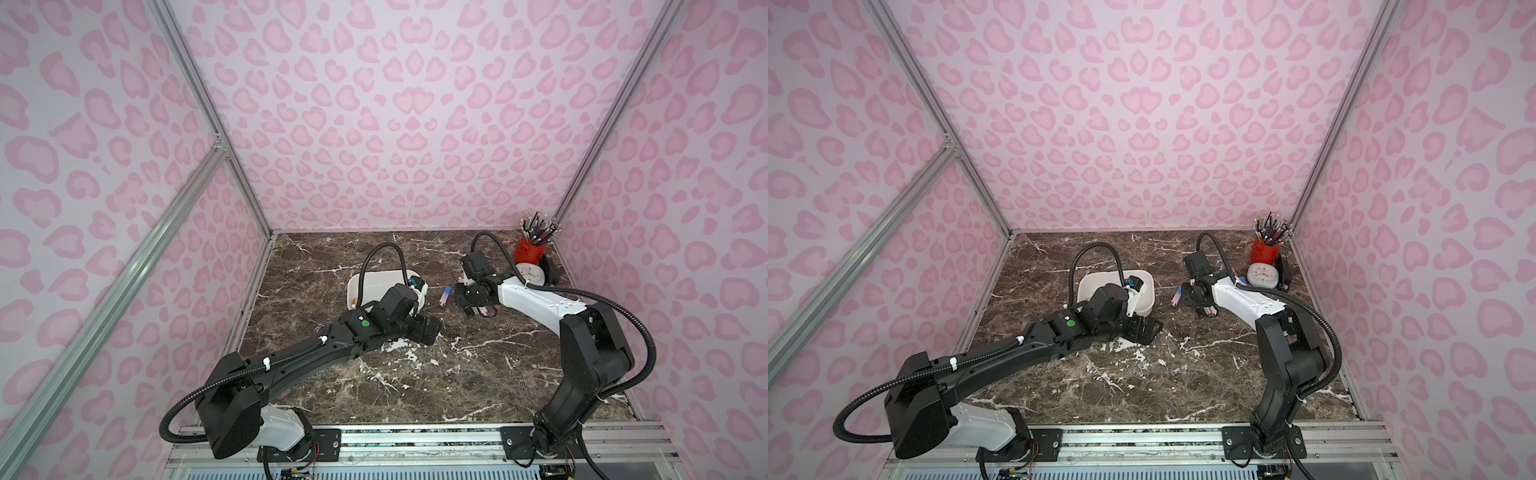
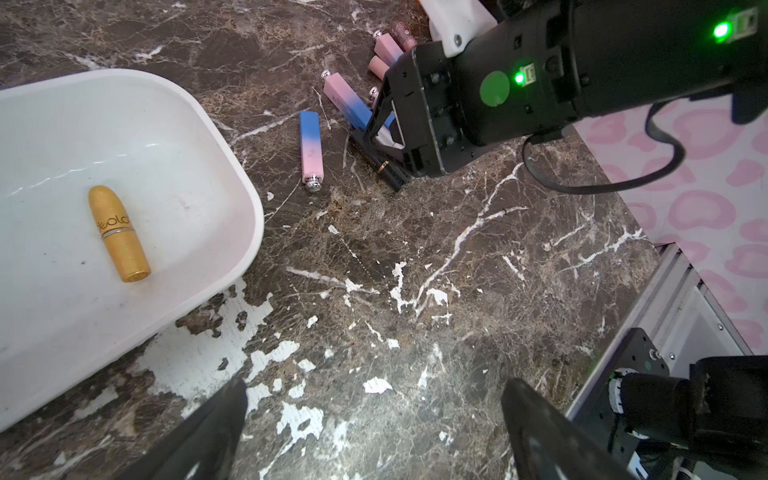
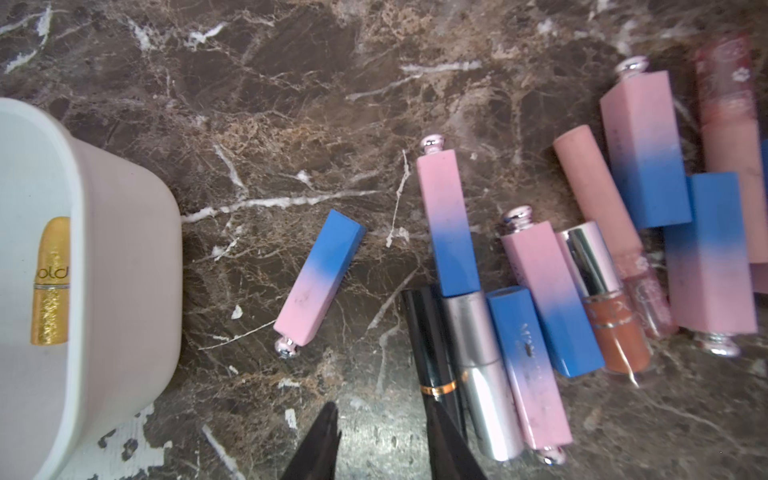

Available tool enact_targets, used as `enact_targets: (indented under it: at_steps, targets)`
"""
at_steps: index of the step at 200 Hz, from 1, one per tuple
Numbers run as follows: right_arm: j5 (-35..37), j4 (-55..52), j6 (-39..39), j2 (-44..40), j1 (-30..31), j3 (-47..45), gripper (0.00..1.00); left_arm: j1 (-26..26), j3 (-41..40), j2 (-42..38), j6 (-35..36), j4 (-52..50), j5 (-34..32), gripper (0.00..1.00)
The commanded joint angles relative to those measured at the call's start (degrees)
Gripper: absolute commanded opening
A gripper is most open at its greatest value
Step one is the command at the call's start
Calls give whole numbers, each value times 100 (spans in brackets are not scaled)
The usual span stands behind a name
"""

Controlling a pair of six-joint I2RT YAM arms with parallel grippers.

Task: Put the lipstick into the storage box
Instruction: Pick up the lipstick at the center of the board.

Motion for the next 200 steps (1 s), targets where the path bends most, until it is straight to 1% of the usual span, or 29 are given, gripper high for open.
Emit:
enact_targets:
  at_steps: [1,35,77,134,200]
  targets:
    - [-61,134,-59,27,-2,10,39,-2,-99,-161,-74,31,-106,98]
    - [-82,111,-60,163,8,74,39,-2,-363,-460,-131,4,-289,98]
    - [-2,141,-77,280,7,-51,38,-2,-588,-709,-162,-46,-439,98]
    - [125,160,-135,364,-3,-171,38,-1,-651,-767,-162,-68,-516,98]
    - [102,225,-139,451,-55,-261,38,-2,-664,-791,-153,-79,-540,98]
